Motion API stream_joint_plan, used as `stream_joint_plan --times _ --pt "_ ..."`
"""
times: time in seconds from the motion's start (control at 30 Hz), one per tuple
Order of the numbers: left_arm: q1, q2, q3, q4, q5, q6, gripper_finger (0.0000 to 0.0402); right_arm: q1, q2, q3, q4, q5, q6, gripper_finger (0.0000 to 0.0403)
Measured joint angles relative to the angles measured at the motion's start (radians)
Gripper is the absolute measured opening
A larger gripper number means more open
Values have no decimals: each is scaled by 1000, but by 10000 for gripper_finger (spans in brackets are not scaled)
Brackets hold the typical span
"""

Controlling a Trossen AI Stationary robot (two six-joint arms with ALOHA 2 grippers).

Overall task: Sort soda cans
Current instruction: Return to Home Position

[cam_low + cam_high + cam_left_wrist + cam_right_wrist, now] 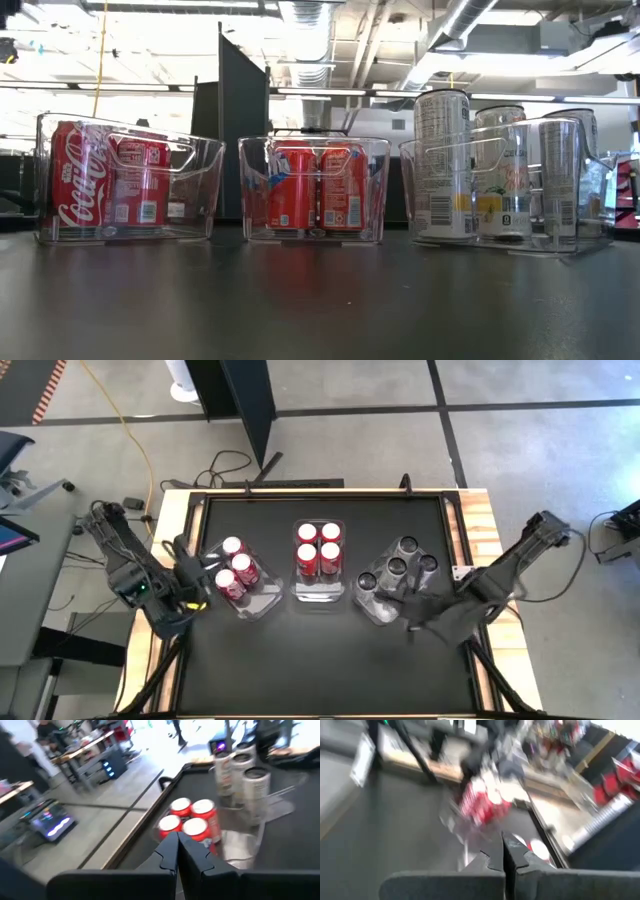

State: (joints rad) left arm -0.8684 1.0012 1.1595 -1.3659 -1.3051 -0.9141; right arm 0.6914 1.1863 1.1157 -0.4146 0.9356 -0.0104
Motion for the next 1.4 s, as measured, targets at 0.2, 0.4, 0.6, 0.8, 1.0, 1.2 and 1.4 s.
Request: stream_joint_plan --times 0.2,0.4,0.6,0.8,1.0,1.2,1.4 --pt "-130 -143 -200 243 -31 121 1 -60 -322 -300 294 -148 -125 1" --pt "-153 -292 -367 605 84 421 0 -139 -569 -499 379 -284 -173 1" --pt "-54 -460 -543 1053 310 903 0 -178 -775 -613 338 -299 -205 0" --pt "110 -704 -692 1146 481 1025 0 -221 -1016 -717 293 -394 -197 0" --pt "206 -922 -804 1160 573 1086 0 -265 -1185 -781 232 -460 -195 0" --pt "260 -955 -849 1193 587 1097 0 -313 -1167 -817 255 -504 -156 0" --pt "358 -869 -928 1323 571 1125 0 -407 -1163 -916 388 -651 -136 0"
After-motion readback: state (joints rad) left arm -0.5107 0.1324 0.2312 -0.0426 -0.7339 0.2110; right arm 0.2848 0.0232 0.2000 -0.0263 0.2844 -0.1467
